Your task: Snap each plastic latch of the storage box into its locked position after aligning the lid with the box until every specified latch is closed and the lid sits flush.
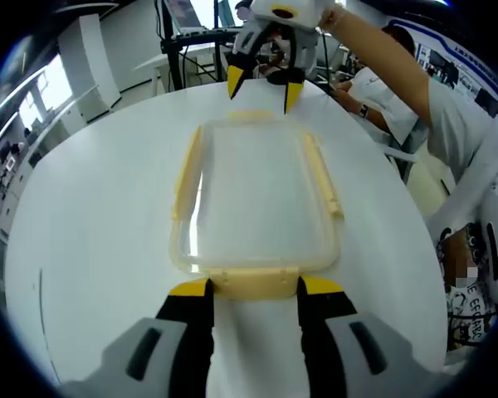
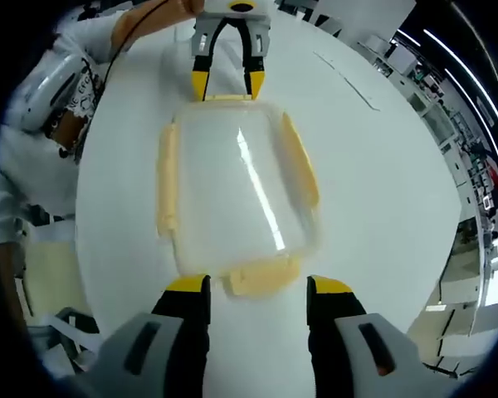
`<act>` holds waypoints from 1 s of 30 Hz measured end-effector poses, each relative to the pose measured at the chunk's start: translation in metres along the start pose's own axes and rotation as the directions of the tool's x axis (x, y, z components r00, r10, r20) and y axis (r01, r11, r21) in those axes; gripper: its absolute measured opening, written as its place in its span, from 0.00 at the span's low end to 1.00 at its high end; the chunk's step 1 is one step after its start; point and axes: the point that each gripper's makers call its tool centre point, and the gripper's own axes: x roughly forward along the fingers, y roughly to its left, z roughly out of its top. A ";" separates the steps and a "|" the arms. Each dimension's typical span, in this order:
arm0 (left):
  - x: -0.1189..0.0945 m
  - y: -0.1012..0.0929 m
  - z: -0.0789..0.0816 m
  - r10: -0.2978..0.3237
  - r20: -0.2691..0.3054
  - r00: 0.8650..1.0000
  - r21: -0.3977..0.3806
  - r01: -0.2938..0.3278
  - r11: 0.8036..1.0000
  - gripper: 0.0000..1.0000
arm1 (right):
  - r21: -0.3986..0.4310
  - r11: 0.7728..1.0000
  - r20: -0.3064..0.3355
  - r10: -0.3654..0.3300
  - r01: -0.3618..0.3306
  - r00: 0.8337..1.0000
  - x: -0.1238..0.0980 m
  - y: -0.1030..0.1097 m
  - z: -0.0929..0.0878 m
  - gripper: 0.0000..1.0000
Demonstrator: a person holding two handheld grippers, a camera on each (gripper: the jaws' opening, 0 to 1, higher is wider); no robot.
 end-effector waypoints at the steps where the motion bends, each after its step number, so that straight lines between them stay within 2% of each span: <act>1: 0.000 0.000 0.000 -0.001 -0.003 1.000 0.001 0.001 1.000 0.39 | -0.004 1.000 -0.010 0.014 -0.014 1.000 0.001 0.000 -0.001 0.45; 3: 0.000 0.000 0.000 0.000 -0.005 1.000 0.001 0.000 1.000 0.39 | -0.007 0.999 -0.037 0.046 -0.046 0.998 0.005 0.002 -0.005 0.43; 5: 0.000 0.000 0.000 -0.002 -0.006 1.000 0.002 0.002 1.000 0.39 | -0.018 0.999 -0.056 0.048 -0.049 0.997 0.008 -0.002 -0.007 0.43; 13: -0.004 0.002 -0.003 -0.009 -0.002 1.000 0.009 0.009 1.000 0.39 | -0.057 0.992 -0.075 0.110 -0.114 0.991 0.020 -0.007 -0.002 0.43; 15: -0.004 0.002 -0.004 -0.009 -0.001 1.000 0.011 0.009 1.000 0.39 | -0.067 0.988 -0.075 0.132 -0.137 0.988 0.021 -0.007 -0.002 0.42; 17: -0.005 0.003 -0.004 -0.009 0.000 1.000 0.013 0.009 1.000 0.39 | -0.072 0.980 -0.076 0.182 -0.188 0.980 0.023 0.000 0.000 0.40; 22: -0.006 0.003 -0.005 -0.014 0.005 1.000 0.020 0.014 1.000 0.40 | -0.115 0.963 -0.064 0.238 -0.244 0.969 0.025 0.002 0.005 0.41; 30: -0.006 0.004 -0.006 -0.014 0.000 1.000 0.024 0.014 1.000 0.40 | -0.113 0.958 -0.057 0.260 -0.265 0.964 0.026 0.008 0.008 0.41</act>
